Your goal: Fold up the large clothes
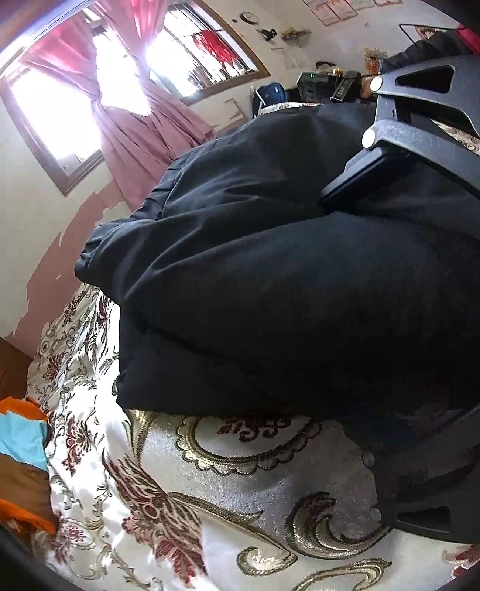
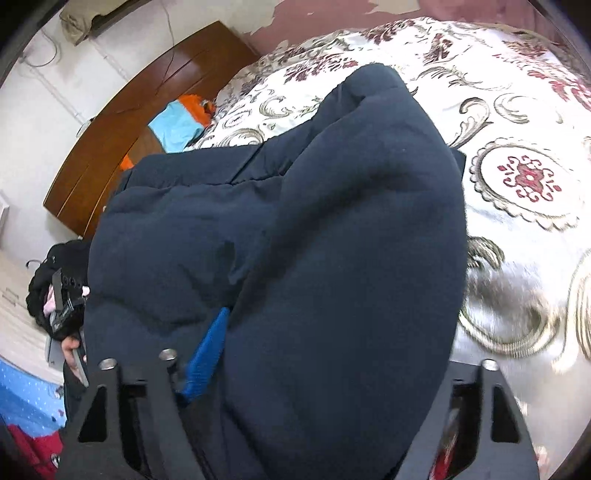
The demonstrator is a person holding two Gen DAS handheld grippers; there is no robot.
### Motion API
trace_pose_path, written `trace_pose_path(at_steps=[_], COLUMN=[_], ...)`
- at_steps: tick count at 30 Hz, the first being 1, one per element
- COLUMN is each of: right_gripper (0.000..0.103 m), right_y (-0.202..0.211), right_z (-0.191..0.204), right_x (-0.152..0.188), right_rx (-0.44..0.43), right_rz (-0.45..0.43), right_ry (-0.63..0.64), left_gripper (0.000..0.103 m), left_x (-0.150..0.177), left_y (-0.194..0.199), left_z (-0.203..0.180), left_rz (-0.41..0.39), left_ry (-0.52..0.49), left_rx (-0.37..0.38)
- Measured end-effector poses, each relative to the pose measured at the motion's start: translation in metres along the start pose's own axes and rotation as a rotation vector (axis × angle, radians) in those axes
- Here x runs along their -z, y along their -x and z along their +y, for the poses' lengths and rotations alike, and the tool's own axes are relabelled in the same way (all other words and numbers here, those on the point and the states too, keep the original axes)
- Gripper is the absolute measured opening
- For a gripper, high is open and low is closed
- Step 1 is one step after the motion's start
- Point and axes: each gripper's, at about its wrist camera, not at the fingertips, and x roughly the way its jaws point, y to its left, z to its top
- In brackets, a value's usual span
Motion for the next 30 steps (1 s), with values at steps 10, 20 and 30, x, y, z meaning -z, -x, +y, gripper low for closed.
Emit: trace_pose_path(at_steps=[10, 20, 30], right_gripper=[0.025, 0.022, 0.022], right_y=[0.04, 0.117, 0.203], right_z=[0.038, 0.062, 0.048], right_x=[0.004, 0.019, 0.045], right_rx=[0.029, -0.039, 0.01], right_rz=[-0.102, -0.218, -0.333], right_ry=[-0.001, 0.067, 0.085], left_gripper=[0.037, 0.027, 0.027], left_x=[-0.001, 0.005, 0.028], left_y=[0.027, 0.065, 0.072], left_z=[-0.015, -0.065, -0.129], left_rz=[-0.068, -0.189, -0.228], left_ry=[0.001, -0.062, -0.208], left_rx=[0.015, 0.103, 0.195])
